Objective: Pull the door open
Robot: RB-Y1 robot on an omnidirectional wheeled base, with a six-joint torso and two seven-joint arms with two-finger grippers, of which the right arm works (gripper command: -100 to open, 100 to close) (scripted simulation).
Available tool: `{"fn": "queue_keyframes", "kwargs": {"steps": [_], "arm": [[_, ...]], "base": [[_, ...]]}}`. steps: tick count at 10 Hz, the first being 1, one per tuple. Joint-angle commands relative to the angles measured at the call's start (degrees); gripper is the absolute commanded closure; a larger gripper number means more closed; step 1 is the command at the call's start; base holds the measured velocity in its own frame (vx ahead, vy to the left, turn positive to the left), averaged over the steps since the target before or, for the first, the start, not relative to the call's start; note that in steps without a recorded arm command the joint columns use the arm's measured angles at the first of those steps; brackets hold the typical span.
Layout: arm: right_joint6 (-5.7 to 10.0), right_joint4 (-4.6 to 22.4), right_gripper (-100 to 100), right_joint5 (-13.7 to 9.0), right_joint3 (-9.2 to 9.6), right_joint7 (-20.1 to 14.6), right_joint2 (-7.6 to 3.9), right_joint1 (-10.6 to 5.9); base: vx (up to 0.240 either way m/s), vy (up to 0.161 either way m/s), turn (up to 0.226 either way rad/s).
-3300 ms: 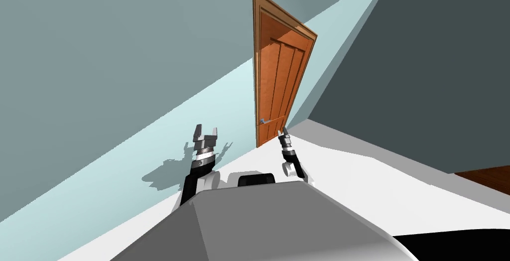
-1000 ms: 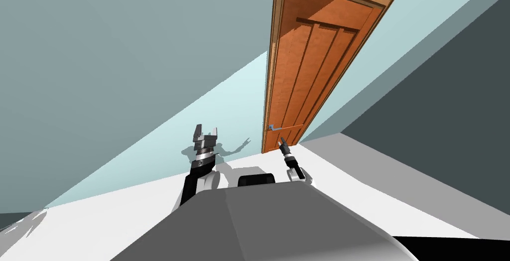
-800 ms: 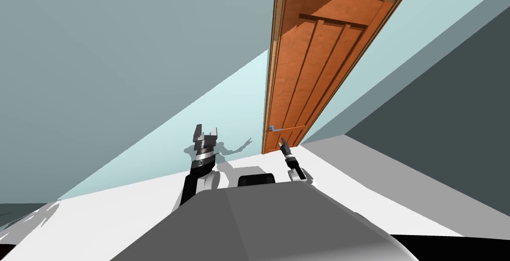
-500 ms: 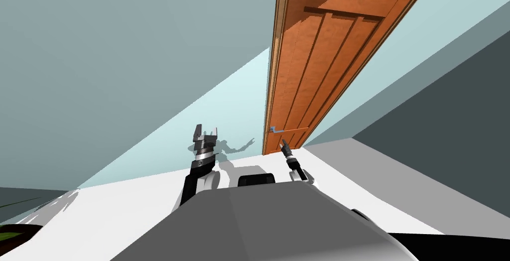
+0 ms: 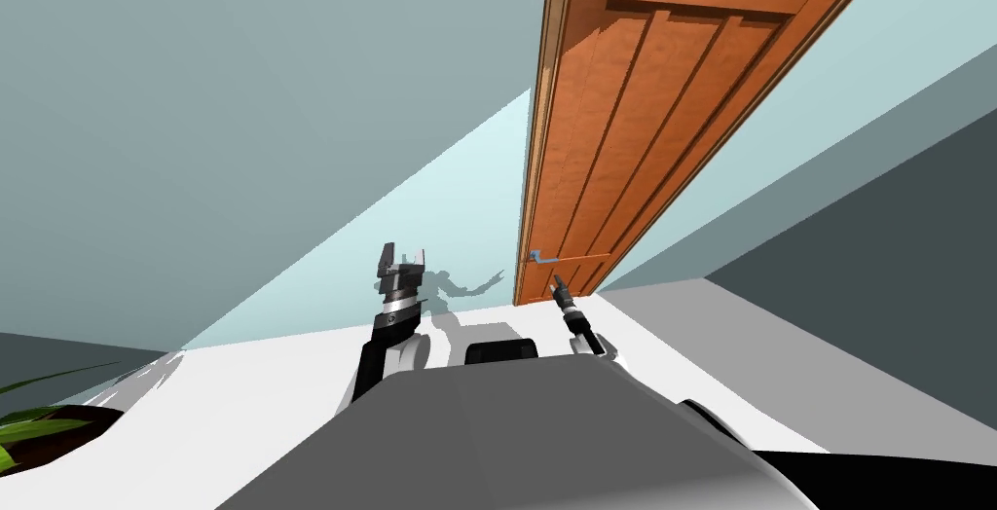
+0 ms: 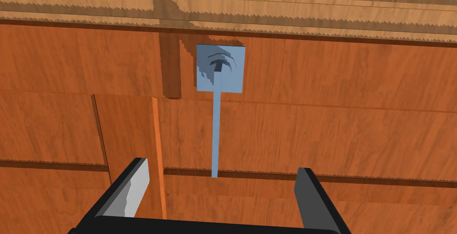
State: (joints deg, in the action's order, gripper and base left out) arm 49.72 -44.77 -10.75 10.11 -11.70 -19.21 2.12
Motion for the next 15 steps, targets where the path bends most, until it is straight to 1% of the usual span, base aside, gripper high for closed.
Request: {"fn": "queue_keyframes", "kwargs": {"steps": [1,2,3,5,8,9,10,11,12,13,14,15], "arm": [[0.43,1.77,-100,-0.11,0.13,-0.42,-0.32,-0.53],[0.18,0.95,-100,-0.07,0.08,-0.23,-0.21,-0.29],[1.23,2.19,-100,-0.5,-0.82,-0.85,-0.81,0.07],[2.03,3.08,-100,-0.82,-1.52,-1.29,-1.25,0.38],[4.73,6.08,-100,-1.92,-3.89,-2.78,-2.74,1.42],[4.73,6.08,-100,-1.92,-3.89,-2.78,-2.74,1.42],[5.14,6.53,-100,-2.08,-4.25,-3.01,-2.96,1.58],[6.09,7.59,-100,-2.47,-5.09,-3.53,-3.49,1.95],[6.41,7.95,-100,-2.6,-5.37,-3.71,-3.67,2.08],[6.46,8.4,-100,-2.45,-5.06,-3.64,-3.49,1.59],[6.46,8.4,100,-2.45,-5.06,-3.64,-3.49,1.59],[6.46,8.4,100,-2.45,-5.06,-3.64,-3.49,1.59]], "base": [[0.035,-0.044,0.065],[0.015,-0.02,0.014],[0.102,0.012,0.16],[0.181,0.041,0.143],[0.179,0.043,0.205],[0.136,0.015,0.058],[0.095,-0.007,0.058],[0.154,-0.009,0.195],[0.172,-0.017,0.132],[0.069,-0.01,0.017],[-0.011,0.0,-0.013],[-0.025,0.003,-0.006]]}}
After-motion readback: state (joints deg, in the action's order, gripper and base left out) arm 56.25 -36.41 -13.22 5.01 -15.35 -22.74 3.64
